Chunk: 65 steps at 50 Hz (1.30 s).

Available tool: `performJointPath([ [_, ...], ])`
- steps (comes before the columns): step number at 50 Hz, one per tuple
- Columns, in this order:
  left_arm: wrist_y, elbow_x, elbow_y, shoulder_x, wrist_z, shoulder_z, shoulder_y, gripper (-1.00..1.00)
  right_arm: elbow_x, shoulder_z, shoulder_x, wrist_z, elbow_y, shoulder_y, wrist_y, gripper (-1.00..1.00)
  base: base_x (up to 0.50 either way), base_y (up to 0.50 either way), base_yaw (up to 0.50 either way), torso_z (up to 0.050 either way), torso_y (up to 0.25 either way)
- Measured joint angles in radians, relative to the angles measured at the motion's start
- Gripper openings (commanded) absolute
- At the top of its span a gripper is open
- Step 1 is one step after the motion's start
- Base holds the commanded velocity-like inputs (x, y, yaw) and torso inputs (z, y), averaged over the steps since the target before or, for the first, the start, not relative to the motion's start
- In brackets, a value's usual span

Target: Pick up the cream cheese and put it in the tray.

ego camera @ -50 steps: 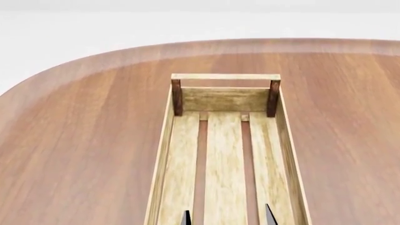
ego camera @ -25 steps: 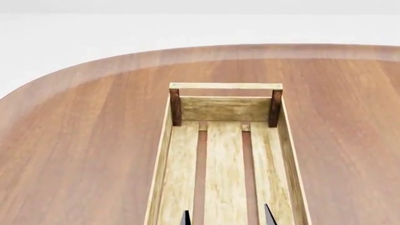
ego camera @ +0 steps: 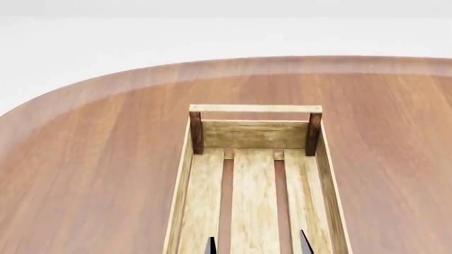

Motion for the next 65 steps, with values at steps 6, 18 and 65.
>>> performJointPath([
  [6, -0.002, 0.0, 0.001, -0.002, -0.002, 0.001, -0.001, 1.0, 0.001, 0.0, 0.0, 0.004, 0.002, 0.002, 0.004, 1.0, 0.04, 0.0, 0.0, 0.0, 0.002],
  [18, -0.002, -0.001, 0.0, -0.006, -0.007, 0.003, -0.001, 1.0, -0.004, 0.0, -0.001, 0.013, 0.0, 0.003, 0.015, 1.0, 0.0, 0.0, 0.0, 0.0, 0.0],
  [65, -0.016, -0.019, -0.002, -0.022, -0.028, 0.001, -0.01, 1.0, 0.076, 0.391, 0.072, 0.129, -0.241, -0.159, 0.235, 1.0, 0.0, 0.0, 0.0, 0.0, 0.0],
])
